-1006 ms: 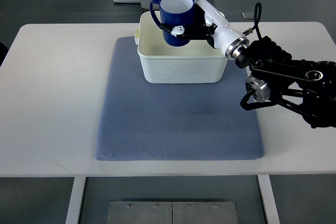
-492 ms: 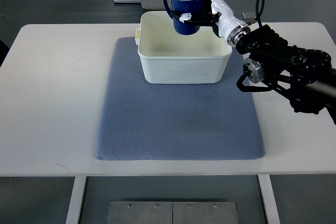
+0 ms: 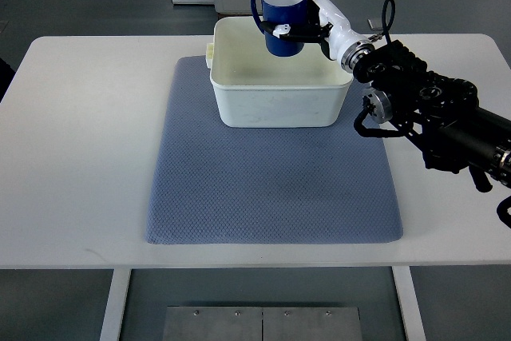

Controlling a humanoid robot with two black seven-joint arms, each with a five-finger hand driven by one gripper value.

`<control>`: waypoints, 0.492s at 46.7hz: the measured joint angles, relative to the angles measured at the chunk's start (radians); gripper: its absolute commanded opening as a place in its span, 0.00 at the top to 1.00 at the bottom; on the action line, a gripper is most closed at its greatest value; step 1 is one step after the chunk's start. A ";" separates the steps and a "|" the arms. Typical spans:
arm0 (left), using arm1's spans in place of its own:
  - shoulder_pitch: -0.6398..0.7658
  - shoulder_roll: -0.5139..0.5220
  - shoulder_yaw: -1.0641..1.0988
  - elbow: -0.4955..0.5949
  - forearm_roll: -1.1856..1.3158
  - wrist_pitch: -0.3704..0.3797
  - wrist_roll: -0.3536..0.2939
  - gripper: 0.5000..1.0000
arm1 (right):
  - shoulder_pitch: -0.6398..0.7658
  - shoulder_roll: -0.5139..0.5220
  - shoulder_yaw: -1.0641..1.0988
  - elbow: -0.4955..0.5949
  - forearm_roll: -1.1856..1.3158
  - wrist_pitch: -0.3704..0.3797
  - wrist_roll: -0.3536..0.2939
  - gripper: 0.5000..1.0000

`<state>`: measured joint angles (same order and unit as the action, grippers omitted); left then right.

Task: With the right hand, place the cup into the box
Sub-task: 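Lower the mug into the tub and open the right hand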

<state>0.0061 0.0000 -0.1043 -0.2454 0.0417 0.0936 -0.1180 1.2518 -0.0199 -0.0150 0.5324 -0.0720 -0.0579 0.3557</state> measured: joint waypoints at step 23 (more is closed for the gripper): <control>-0.001 0.000 0.000 0.000 0.000 0.000 0.000 0.00 | -0.027 -0.002 0.003 0.000 0.000 0.000 0.003 0.53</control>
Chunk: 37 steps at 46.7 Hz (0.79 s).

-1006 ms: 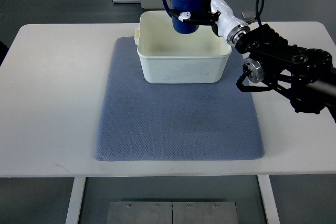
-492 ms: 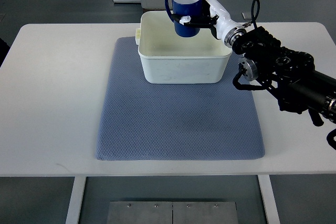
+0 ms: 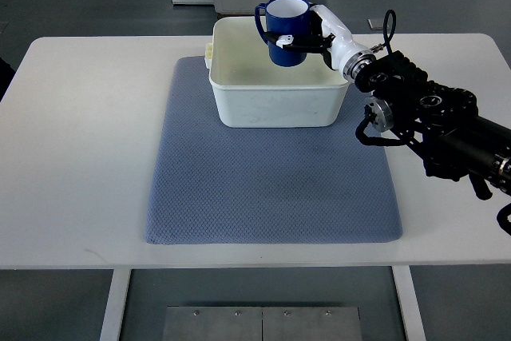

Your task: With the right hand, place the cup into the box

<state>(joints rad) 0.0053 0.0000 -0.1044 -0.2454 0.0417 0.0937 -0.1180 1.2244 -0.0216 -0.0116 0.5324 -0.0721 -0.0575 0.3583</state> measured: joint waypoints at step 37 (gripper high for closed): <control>0.000 0.000 0.000 0.000 0.000 0.000 0.000 0.00 | 0.007 -0.001 0.001 0.012 -0.001 -0.001 0.008 0.01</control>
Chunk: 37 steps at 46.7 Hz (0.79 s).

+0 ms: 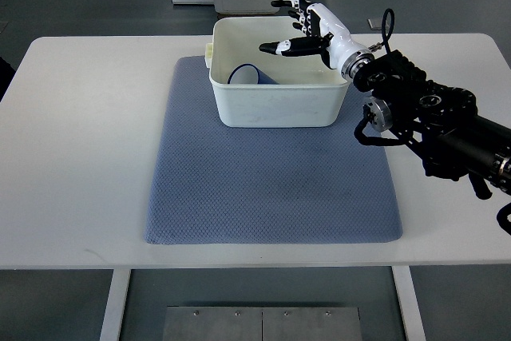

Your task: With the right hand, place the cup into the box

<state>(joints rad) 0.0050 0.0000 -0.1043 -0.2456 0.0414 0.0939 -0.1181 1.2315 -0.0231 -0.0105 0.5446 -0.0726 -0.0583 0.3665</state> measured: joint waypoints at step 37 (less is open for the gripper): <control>0.001 0.000 0.000 0.000 0.000 0.000 0.000 0.00 | 0.055 -0.067 0.000 0.002 -0.003 -0.002 -0.008 0.00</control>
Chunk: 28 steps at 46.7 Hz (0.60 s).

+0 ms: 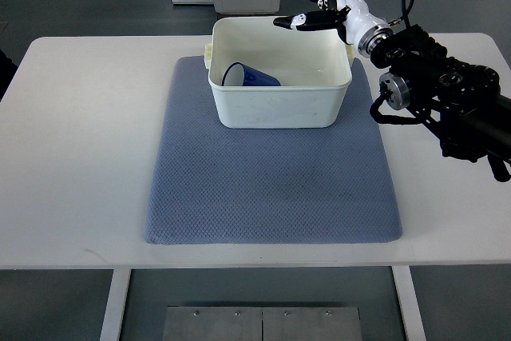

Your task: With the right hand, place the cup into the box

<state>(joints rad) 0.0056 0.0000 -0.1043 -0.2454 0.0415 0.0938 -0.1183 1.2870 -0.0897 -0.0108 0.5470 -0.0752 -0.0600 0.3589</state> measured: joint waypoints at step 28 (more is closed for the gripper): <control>-0.001 0.000 0.000 0.000 0.000 0.000 0.000 0.00 | -0.211 -0.235 0.361 -0.002 0.005 0.072 -0.110 0.00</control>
<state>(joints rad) 0.0049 0.0000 -0.1042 -0.2455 0.0416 0.0935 -0.1183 1.0761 -0.3242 0.3504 0.5446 -0.0703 0.0117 0.2488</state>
